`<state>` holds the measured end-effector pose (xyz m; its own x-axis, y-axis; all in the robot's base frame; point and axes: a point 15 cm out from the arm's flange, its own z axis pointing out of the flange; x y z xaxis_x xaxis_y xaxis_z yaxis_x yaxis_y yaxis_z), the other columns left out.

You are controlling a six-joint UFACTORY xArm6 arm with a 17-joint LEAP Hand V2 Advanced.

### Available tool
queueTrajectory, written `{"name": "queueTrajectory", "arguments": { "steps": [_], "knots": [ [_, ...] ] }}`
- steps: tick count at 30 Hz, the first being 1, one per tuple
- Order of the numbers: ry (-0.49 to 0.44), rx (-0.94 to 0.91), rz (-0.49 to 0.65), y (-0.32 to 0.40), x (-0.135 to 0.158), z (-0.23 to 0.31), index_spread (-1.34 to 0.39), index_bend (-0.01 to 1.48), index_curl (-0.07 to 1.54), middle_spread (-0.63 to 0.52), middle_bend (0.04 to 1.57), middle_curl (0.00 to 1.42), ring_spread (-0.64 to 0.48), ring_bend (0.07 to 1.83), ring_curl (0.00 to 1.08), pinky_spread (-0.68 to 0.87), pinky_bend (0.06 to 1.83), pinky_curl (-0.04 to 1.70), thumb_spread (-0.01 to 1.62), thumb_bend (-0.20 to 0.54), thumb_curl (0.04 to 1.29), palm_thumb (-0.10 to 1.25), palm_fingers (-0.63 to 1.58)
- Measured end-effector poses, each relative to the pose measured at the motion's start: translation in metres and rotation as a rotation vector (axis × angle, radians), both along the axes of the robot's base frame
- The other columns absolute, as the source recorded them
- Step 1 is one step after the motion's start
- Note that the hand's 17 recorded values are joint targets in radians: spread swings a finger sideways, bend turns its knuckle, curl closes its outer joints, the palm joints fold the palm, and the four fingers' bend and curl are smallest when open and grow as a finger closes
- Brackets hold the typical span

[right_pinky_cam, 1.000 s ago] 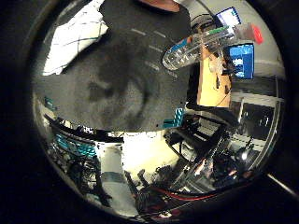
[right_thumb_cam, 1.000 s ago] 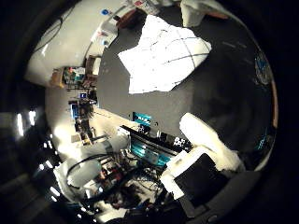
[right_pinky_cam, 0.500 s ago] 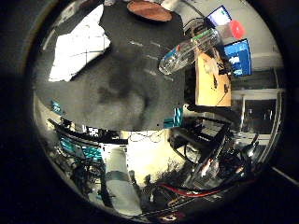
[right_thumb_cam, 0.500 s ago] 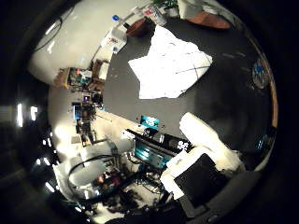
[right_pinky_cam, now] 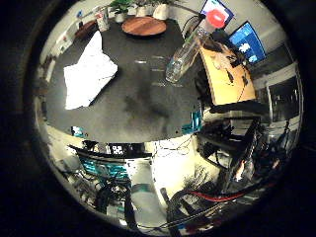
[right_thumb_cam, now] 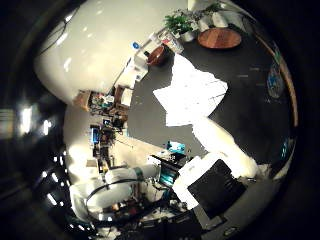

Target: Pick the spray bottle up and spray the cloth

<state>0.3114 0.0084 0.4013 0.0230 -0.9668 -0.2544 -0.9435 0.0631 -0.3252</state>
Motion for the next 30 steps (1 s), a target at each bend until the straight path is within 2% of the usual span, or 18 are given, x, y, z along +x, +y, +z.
{"name": "queueTrajectory", "arguments": {
  "steps": [11,19,23,30],
  "knots": [
    [-0.049,0.073,-0.067,-0.034,-0.028,-0.016,-0.28,0.16,0.3,0.04,0.2,0.34,0.16,0.2,0.23,0.39,0.26,0.32,1.12,-0.02,0.4,0.83,0.19],
    [-0.114,0.128,-0.116,-0.061,-0.027,-0.025,-0.27,0.16,0.29,0.05,0.19,0.34,0.16,0.21,0.25,0.38,0.27,0.32,1.13,-0.018,0.4,0.8,0.18],
    [-0.164,0.194,-0.148,-0.072,-0.027,-0.037,-0.23,0.16,0.29,0.09,0.18,0.32,0.16,0.23,0.26,0.37,0.29,0.33,1.13,-0.018,0.41,0.8,0.13],
    [-0.173,0.19,-0.187,-0.095,-0.029,-0.046,-0.13,0.16,0.29,0.2,0.19,0.31,0.17,0.21,0.26,0.3,0.28,0.33,1.13,-0.021,0.41,0.78,0.05]
  ]
}}
